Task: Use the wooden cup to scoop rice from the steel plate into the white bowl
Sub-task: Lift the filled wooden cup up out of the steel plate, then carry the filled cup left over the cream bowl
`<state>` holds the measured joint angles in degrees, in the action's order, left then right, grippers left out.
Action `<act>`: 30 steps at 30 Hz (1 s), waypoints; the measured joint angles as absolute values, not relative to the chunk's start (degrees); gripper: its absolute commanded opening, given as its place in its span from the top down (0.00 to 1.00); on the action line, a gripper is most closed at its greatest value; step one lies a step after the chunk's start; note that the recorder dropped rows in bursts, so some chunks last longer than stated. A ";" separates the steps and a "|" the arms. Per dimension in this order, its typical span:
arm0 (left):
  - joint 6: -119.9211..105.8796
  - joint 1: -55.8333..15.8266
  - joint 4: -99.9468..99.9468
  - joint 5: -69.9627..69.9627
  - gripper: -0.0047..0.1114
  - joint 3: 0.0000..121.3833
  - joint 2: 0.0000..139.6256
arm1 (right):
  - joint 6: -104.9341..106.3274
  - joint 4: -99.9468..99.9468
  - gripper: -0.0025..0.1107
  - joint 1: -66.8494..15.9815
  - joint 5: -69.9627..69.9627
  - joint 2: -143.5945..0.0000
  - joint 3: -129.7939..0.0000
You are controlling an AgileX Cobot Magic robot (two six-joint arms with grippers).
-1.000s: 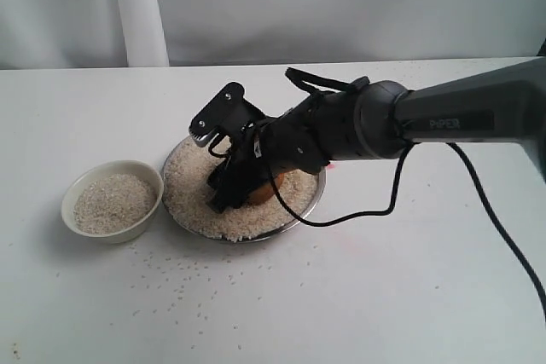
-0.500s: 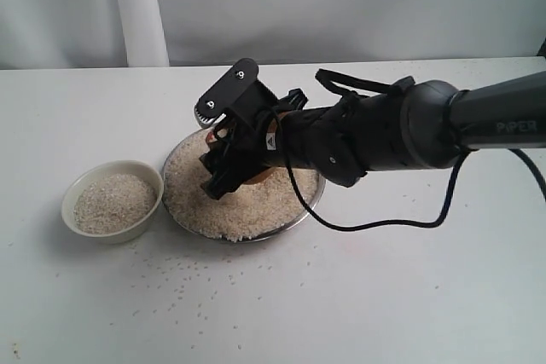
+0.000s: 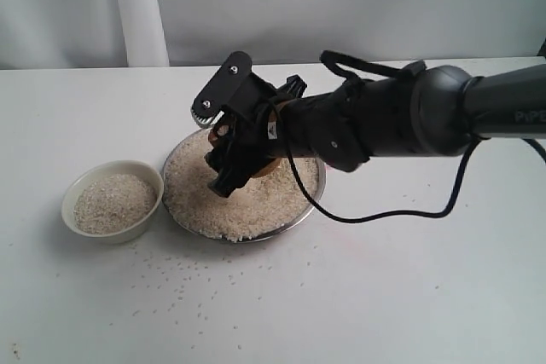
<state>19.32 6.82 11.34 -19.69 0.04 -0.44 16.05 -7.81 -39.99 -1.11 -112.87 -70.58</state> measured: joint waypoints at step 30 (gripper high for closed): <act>19.32 6.82 11.34 -19.69 0.96 0.04 -0.44 | 19.32 -28.53 0.98 -56.98 -28.08 -127.89 -109.16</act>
<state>19.32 6.82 11.34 -19.69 0.04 -0.44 19.32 -28.53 -56.98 -28.08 -127.89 -109.16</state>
